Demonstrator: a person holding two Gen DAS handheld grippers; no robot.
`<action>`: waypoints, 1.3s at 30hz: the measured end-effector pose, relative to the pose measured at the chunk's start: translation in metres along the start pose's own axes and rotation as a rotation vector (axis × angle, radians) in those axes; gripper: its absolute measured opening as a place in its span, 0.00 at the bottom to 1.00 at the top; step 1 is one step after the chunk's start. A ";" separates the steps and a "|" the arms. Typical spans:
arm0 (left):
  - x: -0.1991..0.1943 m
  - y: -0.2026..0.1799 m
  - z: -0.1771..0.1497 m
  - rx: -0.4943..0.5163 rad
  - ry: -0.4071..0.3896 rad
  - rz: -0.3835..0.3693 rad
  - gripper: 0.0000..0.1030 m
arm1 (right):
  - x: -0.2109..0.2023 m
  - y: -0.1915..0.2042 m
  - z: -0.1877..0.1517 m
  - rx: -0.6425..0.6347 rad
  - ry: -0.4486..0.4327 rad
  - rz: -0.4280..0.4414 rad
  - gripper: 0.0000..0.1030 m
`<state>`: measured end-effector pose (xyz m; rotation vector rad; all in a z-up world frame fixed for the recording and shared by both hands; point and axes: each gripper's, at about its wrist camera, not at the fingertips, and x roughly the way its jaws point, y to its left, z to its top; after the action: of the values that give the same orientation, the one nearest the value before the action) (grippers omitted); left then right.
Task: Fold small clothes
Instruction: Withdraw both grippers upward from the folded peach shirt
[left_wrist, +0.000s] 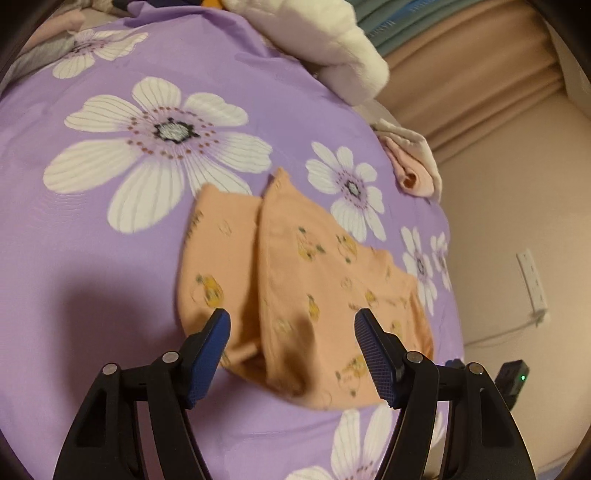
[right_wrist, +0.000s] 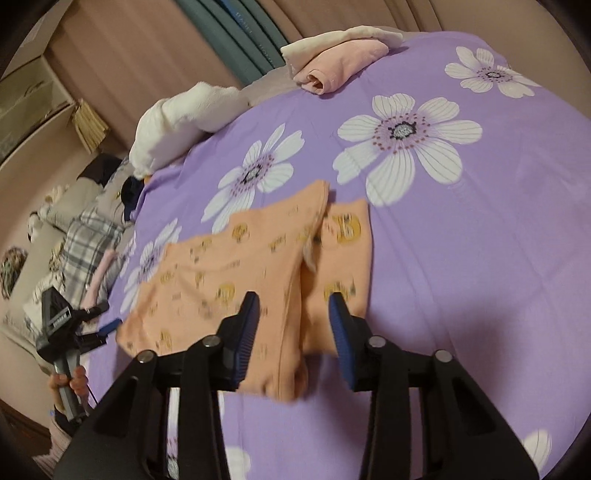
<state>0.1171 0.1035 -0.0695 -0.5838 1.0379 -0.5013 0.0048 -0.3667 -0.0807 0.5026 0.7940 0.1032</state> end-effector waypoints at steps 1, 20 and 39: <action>0.001 -0.002 -0.003 0.007 0.003 -0.005 0.66 | -0.003 0.001 -0.007 -0.012 0.000 -0.005 0.35; 0.029 0.004 -0.030 0.073 0.127 0.038 0.17 | 0.034 0.020 -0.053 -0.123 0.111 -0.099 0.10; -0.001 0.031 -0.033 0.018 0.104 0.162 0.14 | -0.013 -0.012 -0.044 -0.132 0.063 -0.208 0.06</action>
<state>0.0906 0.1200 -0.1017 -0.4571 1.1680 -0.4004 -0.0365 -0.3635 -0.1034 0.2909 0.8908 -0.0212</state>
